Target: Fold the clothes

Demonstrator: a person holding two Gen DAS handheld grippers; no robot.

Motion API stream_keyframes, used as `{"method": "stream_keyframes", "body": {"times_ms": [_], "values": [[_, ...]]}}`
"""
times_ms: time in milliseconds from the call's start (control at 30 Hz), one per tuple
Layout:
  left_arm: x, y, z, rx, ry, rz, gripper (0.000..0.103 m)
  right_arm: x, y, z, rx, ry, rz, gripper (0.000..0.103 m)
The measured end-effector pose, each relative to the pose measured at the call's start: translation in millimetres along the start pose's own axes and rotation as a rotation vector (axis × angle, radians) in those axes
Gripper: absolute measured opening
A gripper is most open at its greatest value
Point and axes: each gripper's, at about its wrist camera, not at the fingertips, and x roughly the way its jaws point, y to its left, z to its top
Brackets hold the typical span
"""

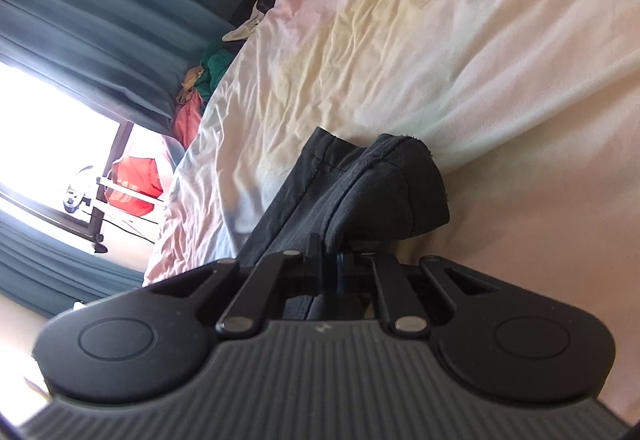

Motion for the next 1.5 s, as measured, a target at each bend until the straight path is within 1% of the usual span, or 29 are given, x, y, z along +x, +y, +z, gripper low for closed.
{"method": "stream_keyframes", "body": {"times_ms": [33,67,100,133,200,267,367,400,533,600,633,733,800,900,933,967,1000,1033,1067,1100,1133,1167,1200,1233,1267,1300,1333,1400,1500], "values": [[2,-6,0,0.041,-0.001,0.008,0.038,-3,3,0,-0.007,-0.013,0.018,0.009],[1,-13,0,0.079,-0.010,0.022,0.032,-6,4,0,-0.001,-0.026,0.035,0.009],[1,-20,0,0.117,-0.019,0.037,0.021,-10,5,0,0.013,-0.037,0.052,0.009],[-1,-27,1,0.144,-0.025,0.040,0.018,-13,6,0,0.027,-0.049,0.069,0.009],[-11,-38,5,0.157,-0.040,0.015,0.014,-19,6,0,0.054,-0.067,0.094,0.009],[-24,-50,8,0.169,-0.063,0.003,0.013,-22,3,2,0.065,-0.061,0.091,0.009],[-39,-56,11,0.170,-0.065,0.012,0.012,-24,-2,6,0.056,-0.044,0.055,0.009],[-42,-56,12,0.170,-0.060,0.019,0.012,-24,-4,6,0.042,-0.037,0.027,0.009],[-39,-36,6,0.201,-0.032,0.102,0.012,-16,-11,1,-0.010,0.022,-0.106,0.009],[-26,-23,4,0.229,-0.002,0.162,0.012,-7,-13,-3,-0.044,0.055,-0.171,0.009],[-21,-19,3,0.250,0.007,0.179,0.012,-4,-15,-4,-0.050,0.067,-0.193,0.009],[-13,-17,-2,0.301,0.006,0.205,0.013,1,-18,-9,-0.050,0.085,-0.223,0.009],[-11,-24,-6,0.341,0.005,0.219,0.014,0,-20,-10,-0.031,0.086,-0.222,0.010],[-8,-35,-11,0.402,0.008,0.242,0.019,-2,-19,-10,-0.038,0.084,-0.225,0.013],[-10,-39,-13,0.421,0.011,0.252,0.026,-2,-16,-11,-0.053,0.084,-0.230,0.016],[-12,-43,-14,0.440,0.013,0.265,0.031,-3,-12,-11,-0.074,0.082,-0.242,0.021],[-14,-47,-15,0.462,0.011,0.279,0.046,-5,-7,-12,-0.106,0.072,-0.259,0.024],[-18,-52,-18,0.489,0.001,0.288,0.061,-7,0,-13,-0.147,0.055,-0.268,0.031],[-24,-58,-22,0.521,-0.015,0.294,0.067,-11,7,-14,-0.191,0.037,-0.271,0.041],[-29,-65,-27,0.561,-0.030,0.301,0.078,-14,14,-15,-0.234,0.020,-0.274,0.046],[-33,-74,-33,0.617,-0.038,0.309,0.085,-19,22,-17,-0.277,-0.009,-0.273,0.056],[-36,-83,-39,0.674,-0.045,0.318,0.085,-25,30,-20,-0.319,-0.044,-0.270,0.063],[-40,-92,-47,0.723,-0.063,0.326,0.087,-31,38,-22,-0.360,-0.079,-0.267,0.066],[-43,-101,-54,0.772,-0.081,0.333,0.092,-36,46,-26,-0.404,-0.112,-0.262,0.068],[-47,-110,-63,0.816,-0.105,0.332,0.095,-40,55,-30,-0.455,-0.143,-0.256,0.068],[-51,-118,-73,0.857,-0.134,0.318,0.102,-44,64,-35,-0.504,-0.164,-0.243,0.068],[-54,-127,-84,0.897,-0.160,0.302,0.103,-48,73,-41,-0.550,-0.181,-0.226,0.068],[-60,-145,-108,0.978,-0.209,0.268,0.103,-53,89,-54,-0.626,-0.181,-0.166,0.068],[-57,-172,-154,1.083,-0.229,0.195,0.103,-57,110,-75,-0.726,-0.149,-0.061,0.068]]}}
